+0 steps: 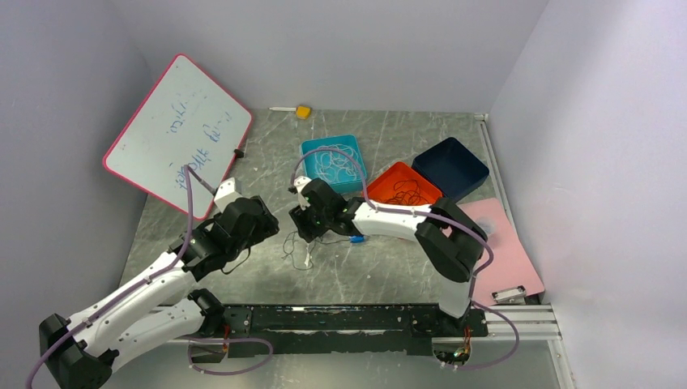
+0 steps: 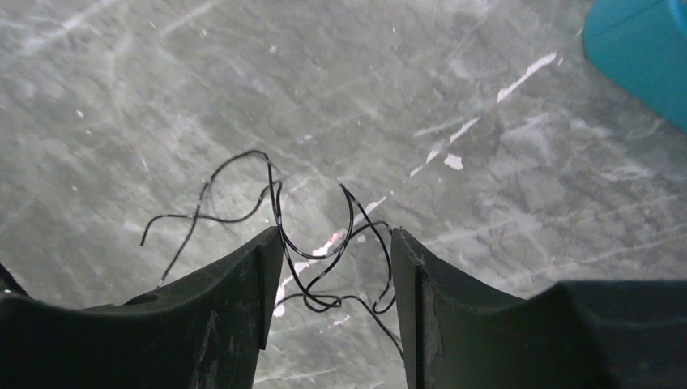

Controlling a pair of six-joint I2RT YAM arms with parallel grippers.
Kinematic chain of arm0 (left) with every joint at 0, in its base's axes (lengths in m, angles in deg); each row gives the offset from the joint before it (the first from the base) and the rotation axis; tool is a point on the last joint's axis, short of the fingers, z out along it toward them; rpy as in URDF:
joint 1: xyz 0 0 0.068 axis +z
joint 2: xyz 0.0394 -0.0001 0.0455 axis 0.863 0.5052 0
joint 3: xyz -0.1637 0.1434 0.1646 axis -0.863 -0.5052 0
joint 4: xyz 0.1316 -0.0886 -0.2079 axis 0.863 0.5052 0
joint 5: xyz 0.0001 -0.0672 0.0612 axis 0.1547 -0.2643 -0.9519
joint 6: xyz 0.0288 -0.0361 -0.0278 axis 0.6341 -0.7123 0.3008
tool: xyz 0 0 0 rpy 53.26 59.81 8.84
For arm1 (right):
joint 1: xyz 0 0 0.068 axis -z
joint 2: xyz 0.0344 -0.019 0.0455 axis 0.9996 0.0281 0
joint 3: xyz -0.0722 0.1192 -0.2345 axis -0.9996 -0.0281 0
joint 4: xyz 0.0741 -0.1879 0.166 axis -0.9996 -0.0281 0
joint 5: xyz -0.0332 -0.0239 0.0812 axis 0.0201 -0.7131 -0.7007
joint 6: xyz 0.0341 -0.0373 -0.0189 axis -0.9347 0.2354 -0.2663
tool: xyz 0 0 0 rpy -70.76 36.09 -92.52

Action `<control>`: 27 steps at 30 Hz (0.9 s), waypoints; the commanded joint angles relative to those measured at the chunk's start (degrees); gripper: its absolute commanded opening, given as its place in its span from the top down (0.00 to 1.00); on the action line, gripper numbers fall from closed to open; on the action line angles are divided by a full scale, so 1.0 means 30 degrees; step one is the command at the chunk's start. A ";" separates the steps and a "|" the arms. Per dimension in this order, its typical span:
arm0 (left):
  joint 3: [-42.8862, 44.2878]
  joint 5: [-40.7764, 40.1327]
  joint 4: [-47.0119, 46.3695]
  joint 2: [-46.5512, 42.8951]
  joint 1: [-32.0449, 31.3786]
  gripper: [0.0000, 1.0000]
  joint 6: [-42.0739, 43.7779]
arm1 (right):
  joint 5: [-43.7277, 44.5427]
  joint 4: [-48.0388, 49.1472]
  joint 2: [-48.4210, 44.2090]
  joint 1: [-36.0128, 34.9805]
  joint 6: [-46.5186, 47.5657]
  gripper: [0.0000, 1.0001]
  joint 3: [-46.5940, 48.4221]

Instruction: Untangle the cables

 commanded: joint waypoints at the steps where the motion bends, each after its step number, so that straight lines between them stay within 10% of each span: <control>1: -0.0186 -0.0514 0.0281 -0.0382 -0.0048 0.24 0.0445 | 0.1198 -0.1181 0.0475 -0.0305 0.0314 0.47 0.0458; 15: -0.0337 -0.0504 0.0122 -0.0449 -0.0037 0.24 0.0632 | 0.1498 -0.1159 -0.1379 -0.0114 -0.0604 0.99 0.0873; 27: -0.0249 -0.1000 0.0263 -0.1049 -0.0048 0.24 0.0799 | 0.0244 -0.0853 -0.7137 0.4871 -0.2622 1.00 0.1501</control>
